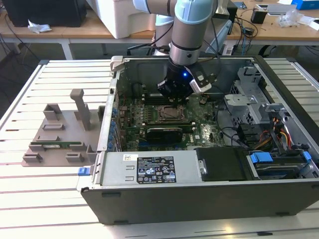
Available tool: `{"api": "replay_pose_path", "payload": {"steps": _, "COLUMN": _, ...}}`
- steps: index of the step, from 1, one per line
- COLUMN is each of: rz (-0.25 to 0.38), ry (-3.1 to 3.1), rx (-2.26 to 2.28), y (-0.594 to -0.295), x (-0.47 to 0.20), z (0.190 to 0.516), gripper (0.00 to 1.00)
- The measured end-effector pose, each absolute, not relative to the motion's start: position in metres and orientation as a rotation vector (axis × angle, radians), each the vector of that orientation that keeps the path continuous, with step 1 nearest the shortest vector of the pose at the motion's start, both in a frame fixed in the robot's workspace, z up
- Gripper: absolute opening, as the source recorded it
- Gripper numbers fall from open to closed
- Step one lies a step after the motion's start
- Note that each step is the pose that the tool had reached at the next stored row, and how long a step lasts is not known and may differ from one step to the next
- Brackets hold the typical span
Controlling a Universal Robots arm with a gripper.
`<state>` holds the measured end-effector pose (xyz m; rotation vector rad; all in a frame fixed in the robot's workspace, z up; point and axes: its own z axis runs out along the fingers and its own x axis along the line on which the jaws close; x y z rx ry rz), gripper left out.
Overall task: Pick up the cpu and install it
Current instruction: 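Install the first cpu locking lever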
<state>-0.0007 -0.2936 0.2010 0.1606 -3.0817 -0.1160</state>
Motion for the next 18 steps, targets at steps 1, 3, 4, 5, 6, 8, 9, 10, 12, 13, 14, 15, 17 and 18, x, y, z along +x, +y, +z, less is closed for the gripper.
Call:
{"api": "replay_pose_path", "payload": {"steps": 1, "rz": -0.115, "ry": -3.082, "rx": 0.16, "y": -0.293, "x": -0.001, "z": 0.201, "gripper": 0.11}}
{"api": "replay_pose_path", "payload": {"steps": 3, "rz": -0.119, "ry": -3.081, "rx": 0.161, "y": -0.293, "x": -0.001, "z": 0.202, "gripper": 0.11}}
{"api": "replay_pose_path", "payload": {"steps": 4, "rz": -0.123, "ry": -3.081, "rx": 0.161, "y": -0.293, "x": -0.001, "z": 0.202, "gripper": 0.11}}
{"api": "replay_pose_path", "payload": {"steps": 5, "rz": -0.127, "ry": -3.081, "rx": 0.161, "y": -0.293, "x": -0.001, "z": 0.202, "gripper": 0.11}}
{"api": "replay_pose_path", "payload": {"steps": 6, "rz": -0.134, "ry": -3.081, "rx": 0.161, "y": -0.292, "x": -0.001, "z": 0.201, "gripper": 0.11}}
{"api": "replay_pose_path", "payload": {"steps": 8, "rz": -0.143, "ry": -3.081, "rx": 0.161, "y": -0.292, "x": 0.0, "z": 0.201, "gripper": 0.11}}
{"api": "replay_pose_path", "payload": {"steps": 9, "rz": -0.146, "ry": -3.081, "rx": 0.161, "y": -0.292, "x": 0.0, "z": 0.201, "gripper": 0.11}}
{"api": "replay_pose_path", "payload": {"steps": 10, "rz": -0.147, "ry": -3.081, "rx": 0.161, "y": -0.292, "x": 0.0, "z": 0.201, "gripper": 0.11}}
{"api": "replay_pose_path", "payload": {"steps": 12, "rz": -0.148, "ry": -3.081, "rx": 0.161, "y": -0.292, "x": 0.0, "z": 0.202, "gripper": 0.11}}
{"api": "replay_pose_path", "payload": {"steps": 13, "rz": -0.149, "ry": -3.082, "rx": 0.162, "y": -0.292, "x": 0.0, "z": 0.202, "gripper": 0.11}}
{"api": "replay_pose_path", "payload": {"steps": 14, "rz": -0.15, "ry": -3.084, "rx": 0.162, "y": -0.291, "x": 0.0, "z": 0.204, "gripper": 0.11}}
{"api": "replay_pose_path", "payload": {"steps": 15, "rz": -0.148, "ry": -3.087, "rx": 0.162, "y": -0.292, "x": -0.003, "z": 0.206, "gripper": 0.11}}
{"api": "replay_pose_path", "payload": {"steps": 17, "rz": -0.148, "ry": -3.092, "rx": 0.163, "y": -0.291, "x": -0.015, "z": 0.206, "gripper": 0.11}}
{"api": "replay_pose_path", "payload": {"steps": 18, "rz": -0.148, "ry": -3.093, "rx": 0.163, "y": -0.292, "x": -0.022, "z": 0.206, "gripper": 0.11}}
